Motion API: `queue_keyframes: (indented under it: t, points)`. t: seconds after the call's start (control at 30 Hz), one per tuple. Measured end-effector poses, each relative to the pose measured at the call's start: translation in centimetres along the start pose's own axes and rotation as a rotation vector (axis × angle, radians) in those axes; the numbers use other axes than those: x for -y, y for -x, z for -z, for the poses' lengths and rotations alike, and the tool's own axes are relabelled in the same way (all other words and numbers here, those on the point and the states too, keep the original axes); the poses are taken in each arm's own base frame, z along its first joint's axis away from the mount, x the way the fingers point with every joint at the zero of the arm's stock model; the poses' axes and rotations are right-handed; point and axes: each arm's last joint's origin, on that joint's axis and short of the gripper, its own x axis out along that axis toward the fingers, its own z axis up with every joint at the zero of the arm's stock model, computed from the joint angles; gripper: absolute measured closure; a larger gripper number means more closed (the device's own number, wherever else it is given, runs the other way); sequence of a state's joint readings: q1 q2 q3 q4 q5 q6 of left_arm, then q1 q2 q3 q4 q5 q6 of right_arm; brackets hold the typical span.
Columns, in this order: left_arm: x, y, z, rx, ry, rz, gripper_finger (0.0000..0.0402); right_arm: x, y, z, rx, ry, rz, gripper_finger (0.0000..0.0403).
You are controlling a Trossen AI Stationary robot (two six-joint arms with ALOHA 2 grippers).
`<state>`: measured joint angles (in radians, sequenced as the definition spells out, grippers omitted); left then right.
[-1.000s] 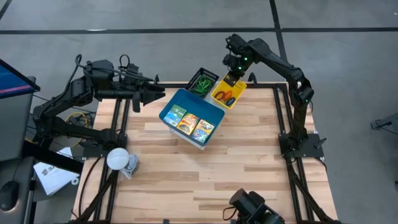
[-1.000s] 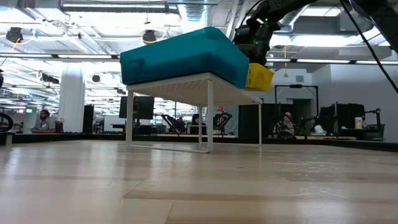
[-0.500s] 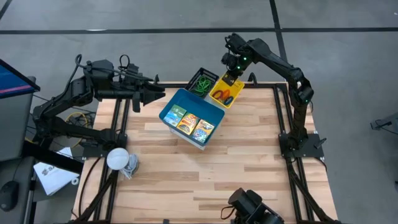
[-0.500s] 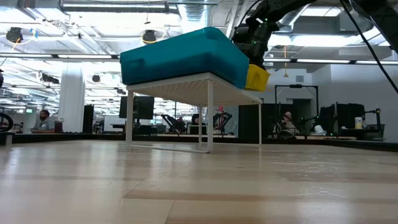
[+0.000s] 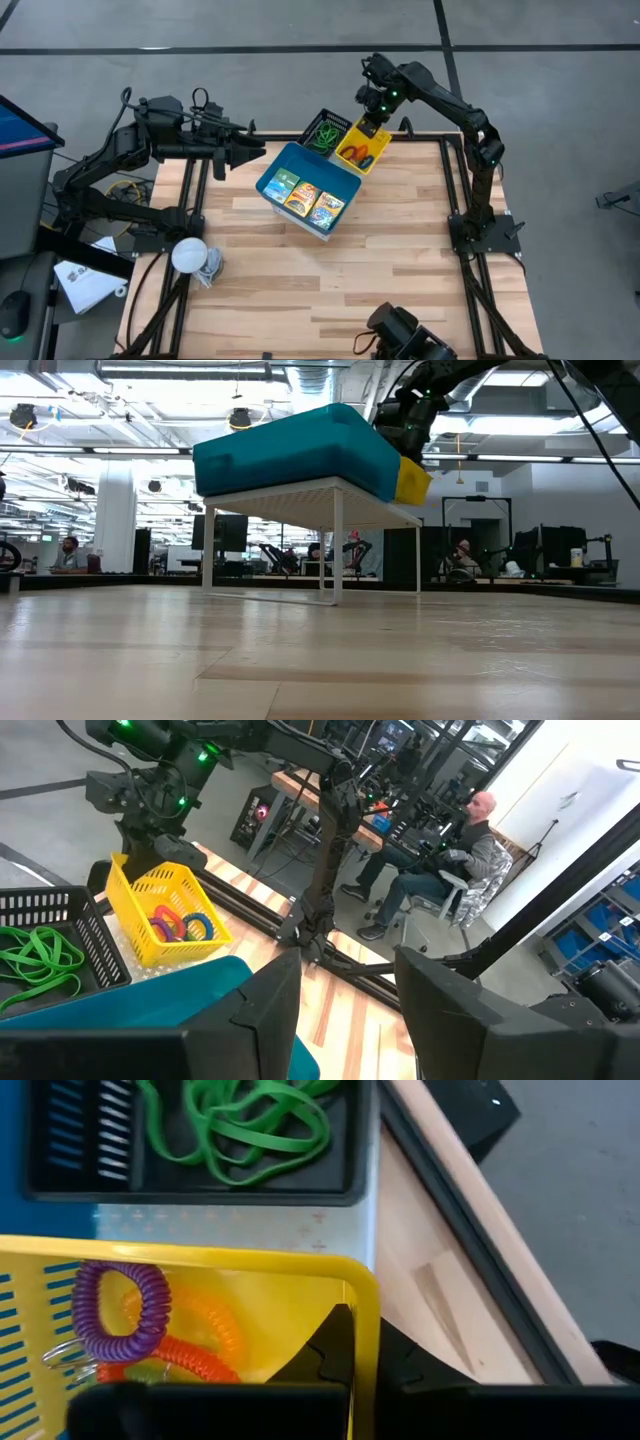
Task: Pick & Place Office Desk Supplies
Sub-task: Put the yellow bin with spring keychains on the shelf
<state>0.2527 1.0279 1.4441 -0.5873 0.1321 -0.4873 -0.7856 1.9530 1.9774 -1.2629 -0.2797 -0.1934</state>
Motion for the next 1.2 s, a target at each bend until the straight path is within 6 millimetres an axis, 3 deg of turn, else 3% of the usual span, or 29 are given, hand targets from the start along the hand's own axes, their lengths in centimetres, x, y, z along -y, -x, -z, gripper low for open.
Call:
queue_keyframes:
  t: [1.2]
  points:
    - [-0.04, 0.01, 0.08, -0.008, -0.01, -0.003, 0.0243, -0.26, -0.05, -0.05, 0.001, 0.007, -0.006, 0.0339]
